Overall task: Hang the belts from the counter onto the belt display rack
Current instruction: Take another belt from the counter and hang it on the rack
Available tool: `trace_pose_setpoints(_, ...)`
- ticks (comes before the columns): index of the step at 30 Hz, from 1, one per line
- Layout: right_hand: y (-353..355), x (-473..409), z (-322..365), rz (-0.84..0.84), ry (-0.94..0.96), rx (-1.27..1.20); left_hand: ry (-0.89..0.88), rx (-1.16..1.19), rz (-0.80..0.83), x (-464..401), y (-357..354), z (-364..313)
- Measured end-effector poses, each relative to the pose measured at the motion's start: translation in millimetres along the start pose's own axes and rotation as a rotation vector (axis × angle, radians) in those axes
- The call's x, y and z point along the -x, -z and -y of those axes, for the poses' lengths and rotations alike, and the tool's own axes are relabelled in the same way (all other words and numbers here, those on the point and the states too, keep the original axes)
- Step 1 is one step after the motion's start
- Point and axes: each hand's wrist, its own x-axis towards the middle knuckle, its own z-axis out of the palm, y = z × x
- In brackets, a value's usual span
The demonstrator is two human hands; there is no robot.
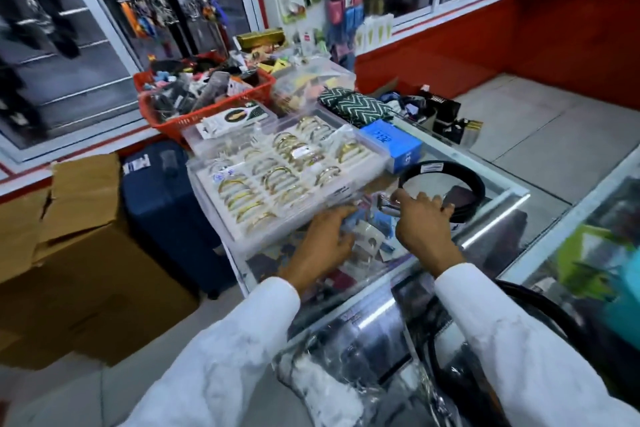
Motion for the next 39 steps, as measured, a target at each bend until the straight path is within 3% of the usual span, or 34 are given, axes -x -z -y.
trace_pose_setpoints(5, -3.4, -26.0, -17.8, -0.056, 0.090, -0.100, 0.155, 0.270, 0.022, -44.6, -31.1, -4.9)
trace_pose_setpoints(10, 9.5, -21.2, 1.4, 0.000, 0.250, -0.284, 0.363, 0.775, -0.025, -47.4, -27.5, -7.0)
trace_pose_setpoints(16, 63.2, 20.9, 67.0, 0.081, 0.379, -0.809, 0.325, 1.043, -0.364, 9.9, 37.9, -4.4)
trace_pose_setpoints(19, 88.2, 39.5, 99.5, 0.252, 0.435, -1.039, 0.231, 0.964, -0.528, 49.4, 77.8, -0.7)
trace_pose_setpoints(26, 129.8, 96.1, 192.9, 0.468, 0.709, -1.225, 0.028, 0.521, -0.933, 150.6, 166.1, 4.0)
trace_pose_setpoints(31, 148.0, 153.1, 266.9, 0.678, 0.908, -1.299, 0.030, 0.379, -1.173, 238.2, 223.3, 2.4)
trace_pose_setpoints(33, 147.3, 161.3, 279.3, 0.707, 0.908, -1.331, 0.019, 0.393, -1.190, 249.5, 238.7, 1.6)
trace_pose_setpoints(37, 160.5, 210.2, 338.1, 0.761, 1.075, -1.249, 0.062, 0.345, -1.418, 318.1, 279.7, 1.0)
trace_pose_setpoints(39, 168.9, 233.6, 360.3, 0.690, 1.183, -1.202, 0.061, 0.273, -1.481, 348.7, 297.2, -0.4)
